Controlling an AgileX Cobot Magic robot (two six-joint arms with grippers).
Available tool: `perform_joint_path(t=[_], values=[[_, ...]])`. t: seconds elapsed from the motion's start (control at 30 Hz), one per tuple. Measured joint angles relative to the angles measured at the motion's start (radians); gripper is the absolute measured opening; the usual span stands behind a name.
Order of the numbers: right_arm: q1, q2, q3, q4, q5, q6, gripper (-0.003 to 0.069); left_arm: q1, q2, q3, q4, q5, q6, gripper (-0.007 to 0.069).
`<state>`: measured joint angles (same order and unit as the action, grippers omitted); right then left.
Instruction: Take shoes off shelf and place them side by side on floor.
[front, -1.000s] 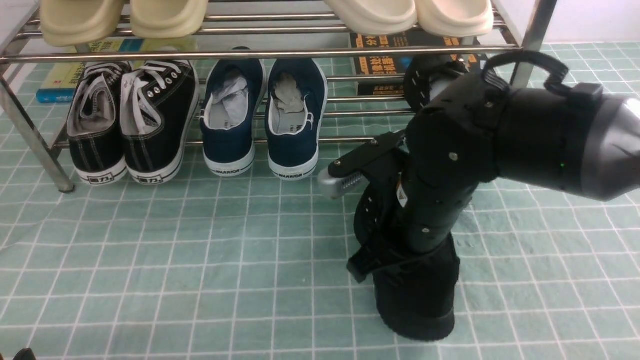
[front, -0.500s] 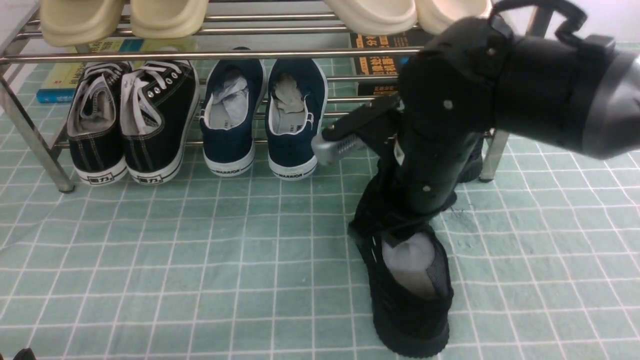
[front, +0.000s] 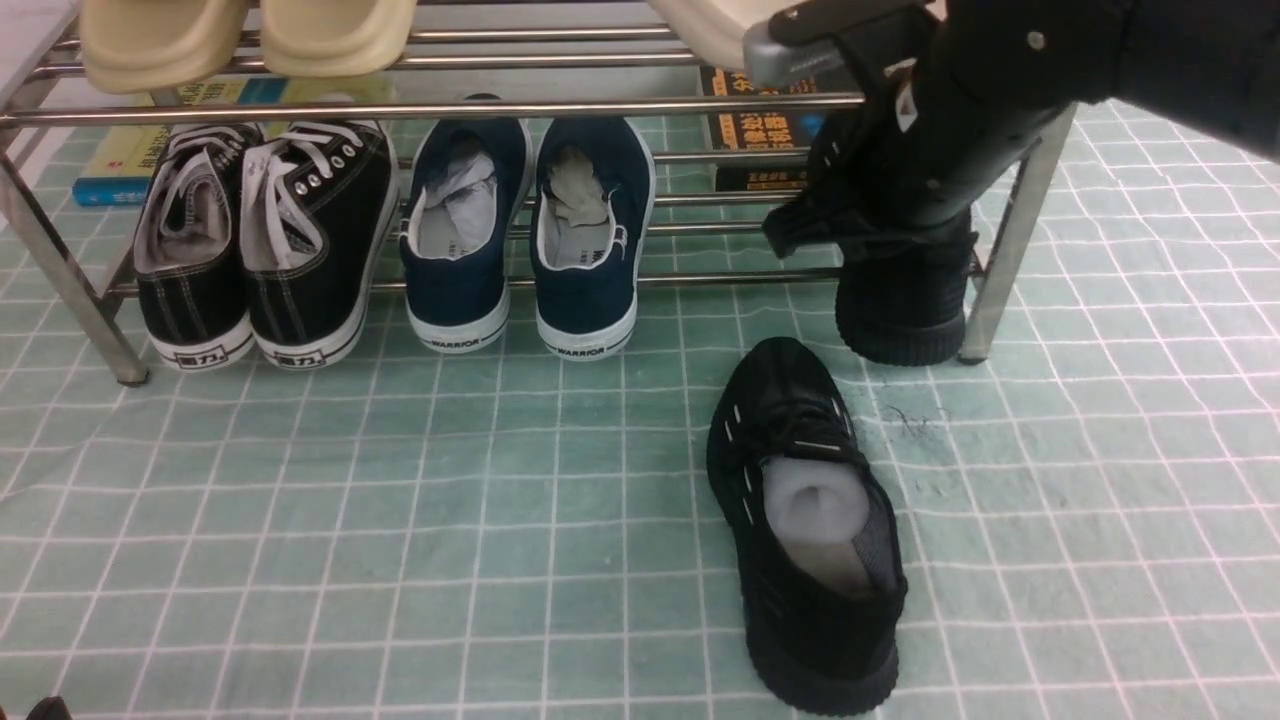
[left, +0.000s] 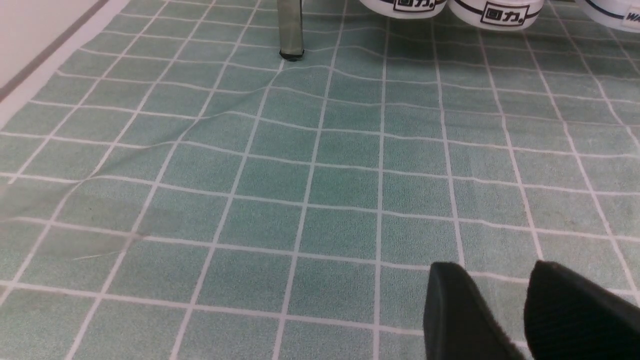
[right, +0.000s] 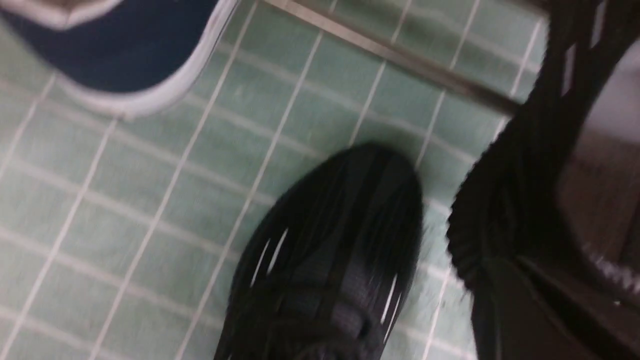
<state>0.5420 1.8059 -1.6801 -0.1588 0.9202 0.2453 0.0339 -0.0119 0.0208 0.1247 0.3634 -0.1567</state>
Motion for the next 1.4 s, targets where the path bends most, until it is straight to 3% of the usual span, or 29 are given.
perform_joint_path(t=[0.23, 0.37, 0.57, 0.87, 0.93, 1.07, 1.13, 1.4], values=[[-0.031, 0.012, 0.000, -0.006, -0.071, 0.020, 0.0306, 0.000, 0.000, 0.000, 0.000, 0.000, 0.000, 0.0242], [-0.032, 0.050, 0.000, -0.030, -0.096, 0.023, 0.0359, 0.000, 0.000, 0.000, 0.000, 0.000, 0.000, 0.0242], [-0.032, 0.126, 0.000, -0.090, -0.120, 0.023, 0.0362, 0.000, 0.000, 0.000, 0.001, 0.000, 0.000, 0.0242], [-0.032, 0.208, 0.000, -0.184, -0.154, 0.025, 0.0310, 0.000, 0.000, 0.000, 0.007, 0.001, 0.000, 0.0242], [-0.032, 0.215, 0.000, -0.186, -0.152, 0.025, 0.0262, 0.000, 0.000, 0.000, 0.007, 0.001, 0.000, 0.0242], [-0.028, 0.207, -0.001, -0.181, -0.099, 0.017, 0.0057, 0.000, 0.000, 0.000, 0.008, 0.001, 0.000, 0.0242], [-0.017, 0.179, 0.000, -0.155, -0.026, -0.016, 0.0006, 0.000, 0.000, 0.000, 0.008, 0.001, 0.000, 0.0242], [0.068, -0.032, 0.000, -0.056, 0.289, -0.133, 0.0004, 0.000, 0.000, 0.000, 0.030, 0.001, 0.000, 0.0242]])
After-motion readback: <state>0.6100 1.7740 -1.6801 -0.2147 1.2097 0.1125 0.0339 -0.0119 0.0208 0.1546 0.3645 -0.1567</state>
